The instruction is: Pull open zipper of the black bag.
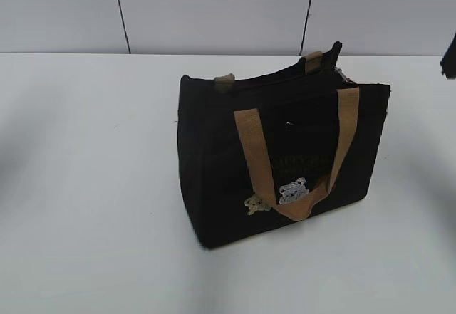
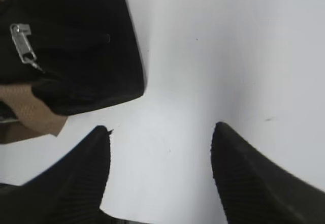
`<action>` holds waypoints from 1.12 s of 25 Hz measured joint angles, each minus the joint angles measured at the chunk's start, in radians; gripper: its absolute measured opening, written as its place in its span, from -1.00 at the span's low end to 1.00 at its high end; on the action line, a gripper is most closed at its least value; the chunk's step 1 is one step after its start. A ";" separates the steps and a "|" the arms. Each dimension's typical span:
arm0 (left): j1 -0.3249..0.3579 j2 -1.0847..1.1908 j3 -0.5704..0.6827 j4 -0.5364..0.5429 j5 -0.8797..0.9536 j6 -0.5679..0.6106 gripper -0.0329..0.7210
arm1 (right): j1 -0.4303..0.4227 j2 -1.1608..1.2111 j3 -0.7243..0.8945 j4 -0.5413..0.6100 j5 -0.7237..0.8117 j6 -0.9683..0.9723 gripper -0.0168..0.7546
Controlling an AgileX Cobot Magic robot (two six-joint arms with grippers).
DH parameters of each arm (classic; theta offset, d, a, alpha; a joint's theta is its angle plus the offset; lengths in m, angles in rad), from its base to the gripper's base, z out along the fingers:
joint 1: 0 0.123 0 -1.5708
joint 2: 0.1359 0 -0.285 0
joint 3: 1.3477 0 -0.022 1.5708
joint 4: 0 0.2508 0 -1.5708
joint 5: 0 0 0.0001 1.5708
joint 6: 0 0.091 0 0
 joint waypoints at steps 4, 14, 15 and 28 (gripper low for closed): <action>0.033 -0.145 0.093 -0.017 0.003 0.027 0.03 | 0.001 -0.126 0.168 0.035 0.000 -0.018 0.27; 0.033 -0.692 0.363 -0.017 0.013 0.041 0.02 | 0.001 -0.619 0.505 0.076 0.006 -0.028 0.27; 0.033 -0.746 0.391 -0.017 0.014 0.044 0.02 | 0.001 -0.693 0.532 0.086 0.006 -0.028 0.27; 0.033 -1.295 0.666 -0.135 -0.078 0.248 0.02 | 0.001 -1.285 0.752 0.123 0.011 -0.179 0.27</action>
